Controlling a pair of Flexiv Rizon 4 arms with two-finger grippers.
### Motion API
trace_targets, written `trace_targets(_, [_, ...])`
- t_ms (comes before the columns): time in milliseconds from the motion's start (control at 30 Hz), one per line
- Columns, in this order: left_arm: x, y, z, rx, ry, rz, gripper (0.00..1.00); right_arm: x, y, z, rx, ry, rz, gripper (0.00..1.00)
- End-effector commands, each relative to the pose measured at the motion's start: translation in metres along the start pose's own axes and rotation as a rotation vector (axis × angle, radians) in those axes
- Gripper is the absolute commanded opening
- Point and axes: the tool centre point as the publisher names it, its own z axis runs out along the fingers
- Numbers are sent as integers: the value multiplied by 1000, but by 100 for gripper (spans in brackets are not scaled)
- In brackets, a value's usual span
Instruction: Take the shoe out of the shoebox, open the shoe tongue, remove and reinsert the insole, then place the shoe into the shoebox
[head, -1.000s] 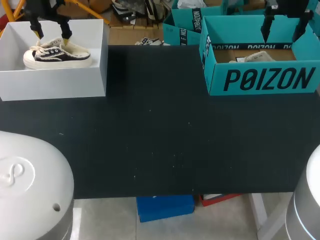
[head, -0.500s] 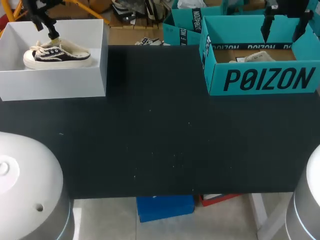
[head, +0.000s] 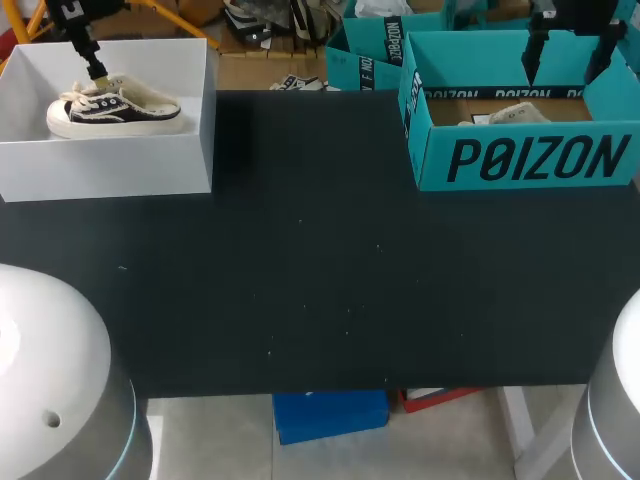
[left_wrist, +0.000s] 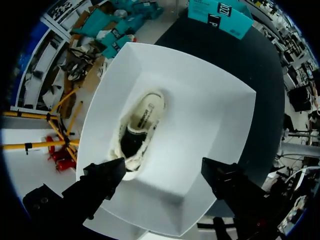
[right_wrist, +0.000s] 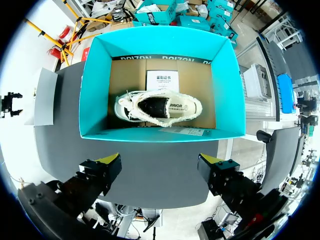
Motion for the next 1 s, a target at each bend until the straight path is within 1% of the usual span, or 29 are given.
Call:
trace_targets(33, [1, 1, -1, -1, -2, 2, 100, 0, 1, 0, 1, 0, 0, 100])
trace_targets(100, [12, 2, 0, -2, 1, 26, 100, 0, 1, 0, 1, 0, 0, 100])
trace_targets(200, [19, 7, 8, -21, -37, 55, 100, 0, 1, 0, 1, 0, 0, 100])
trace_targets(433, [15, 13, 20, 23, -39, 125, 100, 0, 1, 0, 1, 0, 0, 100])
trace_targets(467, [14, 13, 23, 23, -42, 137, 97, 0, 1, 0, 1, 0, 0, 100])
trace_targets(500, [13, 13, 25, 25, -39, 141, 90, 0, 1, 0, 1, 0, 0, 100])
trace_targets(533, [12, 14, 27, 25, -35, 142, 88, 0, 1, 0, 1, 0, 0, 100])
trace_targets(600, [7, 14, 32, 32, -25, 146, 79, 0, 1, 0, 1, 0, 0, 100])
trace_targets(633, [4, 15, 36, 29, -21, 149, 78, 0, 1, 0, 1, 0, 0, 100])
trace_targets(733, [-2, 15, 43, 27, -8, 157, 76, 0, 1, 0, 1, 0, 0, 100])
trace_targets(800, [-8, 16, 47, 32, 1, 161, 83, 0, 1, 0, 1, 0, 0, 100])
trace_targets(833, [-11, 16, 49, 33, 4, 161, 85, 0, 1, 0, 1, 0, 0, 100])
trace_targets(867, [-14, 16, 52, 30, 8, 165, 84, 0, 1, 0, 1, 0, 0, 100])
trace_targets(933, [-20, 16, 57, 30, 8, 172, 79, 0, 1, 0, 1, 0, 0, 100])
trace_targets(967, [-22, 16, 58, 29, 9, 174, 79, 0, 1, 0, 1, 0, 0, 100])
trace_targets(1000, [-26, 15, 62, 26, 10, 181, 77, 0, 1, 0, 1, 0, 0, 100])
